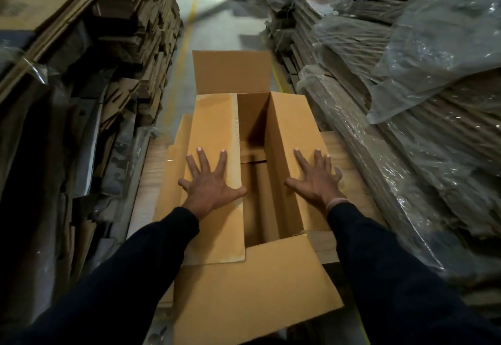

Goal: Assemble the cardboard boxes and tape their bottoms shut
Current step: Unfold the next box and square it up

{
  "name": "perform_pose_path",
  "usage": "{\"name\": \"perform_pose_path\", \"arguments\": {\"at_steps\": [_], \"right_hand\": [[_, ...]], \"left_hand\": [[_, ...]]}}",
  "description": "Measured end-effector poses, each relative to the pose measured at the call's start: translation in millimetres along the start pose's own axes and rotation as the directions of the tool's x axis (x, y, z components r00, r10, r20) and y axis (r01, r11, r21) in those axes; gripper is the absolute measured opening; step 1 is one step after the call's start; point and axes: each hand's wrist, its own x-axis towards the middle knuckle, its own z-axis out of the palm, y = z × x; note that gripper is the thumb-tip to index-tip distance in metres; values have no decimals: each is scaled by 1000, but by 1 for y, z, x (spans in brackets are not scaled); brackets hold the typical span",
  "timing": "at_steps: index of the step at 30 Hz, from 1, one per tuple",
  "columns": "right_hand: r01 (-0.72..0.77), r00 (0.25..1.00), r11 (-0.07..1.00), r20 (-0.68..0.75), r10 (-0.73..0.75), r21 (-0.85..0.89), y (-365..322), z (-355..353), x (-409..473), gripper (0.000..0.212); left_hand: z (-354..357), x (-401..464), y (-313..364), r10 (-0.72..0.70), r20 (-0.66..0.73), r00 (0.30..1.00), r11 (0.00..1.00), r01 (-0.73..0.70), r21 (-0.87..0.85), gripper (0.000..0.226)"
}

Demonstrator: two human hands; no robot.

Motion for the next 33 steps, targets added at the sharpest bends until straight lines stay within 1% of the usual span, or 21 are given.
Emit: {"name": "perform_pose_path", "arguments": {"at_steps": [2, 7, 11, 14, 16, 19, 21, 22, 23, 24, 25, 26, 27, 28, 29, 31, 32, 33], "right_hand": [[2, 1000, 997, 22, -3, 79, 0, 4, 0, 95], [43, 999, 994, 9, -45, 105, -11, 9, -3, 87], [157, 986, 979, -77, -148, 129, -6, 18, -9, 73], [253, 961, 944, -164, -221, 214, 2, 23, -21, 64], [300, 948, 911, -191, -253, 282, 8, 26, -32, 60], [348, 934, 857, -217, -283, 379, 18, 34, -50, 54], [381, 922, 816, -247, -298, 434, 29, 37, -63, 49], [399, 915, 793, -259, -310, 461, 34, 37, -71, 49], [413, 910, 772, -263, -322, 483, 40, 38, -77, 49], [421, 907, 760, -258, -334, 495, 44, 37, -84, 51], [423, 906, 756, -247, -344, 500, 49, 37, -88, 52], [420, 908, 757, -229, -352, 501, 52, 37, -92, 54], [411, 911, 761, -206, -357, 502, 55, 37, -94, 56], [400, 915, 765, -181, -359, 505, 56, 36, -97, 59], [389, 919, 767, -158, -361, 510, 56, 34, -98, 60], [370, 925, 772, -129, -357, 518, 54, 30, -103, 62], [366, 926, 772, -126, -355, 520, 53, 29, -105, 62], [365, 927, 769, -128, -352, 525, 52, 29, -106, 60]], "left_hand": [[1, 0, 1, -9, -2, 1000, 1000, 9, -15, 124], [0, 16, 2, -50, -7, 999, 998, 50, 24, 126], [5, 17, -1, -54, -41, 998, 995, 57, 78, 123], [7, 17, -2, -44, -67, 997, 993, 51, 105, 122], [8, 17, -2, -49, -75, 996, 993, 56, 100, 121], [9, 16, -2, -31, -92, 995, 999, 34, 35, 118], [2, 14, -6, 0, -93, 996, 994, -11, -112, 116], [-6, 13, -9, 19, -85, 996, 970, -39, -241, 114], [-16, 13, -17, 46, -77, 996, 915, -73, -396, 111], [-28, 12, -27, 93, -78, 993, 825, -120, -552, 105], [-41, 9, -39, 151, -100, 983, 693, -178, -698, 96], [-54, 2, -50, 211, -123, 970, 553, -222, -803, 85], [-65, -6, -64, 257, -142, 956, 433, -245, -867, 70], [-76, -17, -76, 268, -139, 953, 343, -229, -911, 55], [-85, -26, -90, 245, -111, 963, 283, -181, -942, 43], [-94, -40, -122, 184, -19, 983, 220, -60, -974, 30], [-96, -43, -138, 159, 23, 987, 218, -12, -976, 27], [-96, -43, -152, 132, 52, 990, 254, 17, -967, 26]]}}
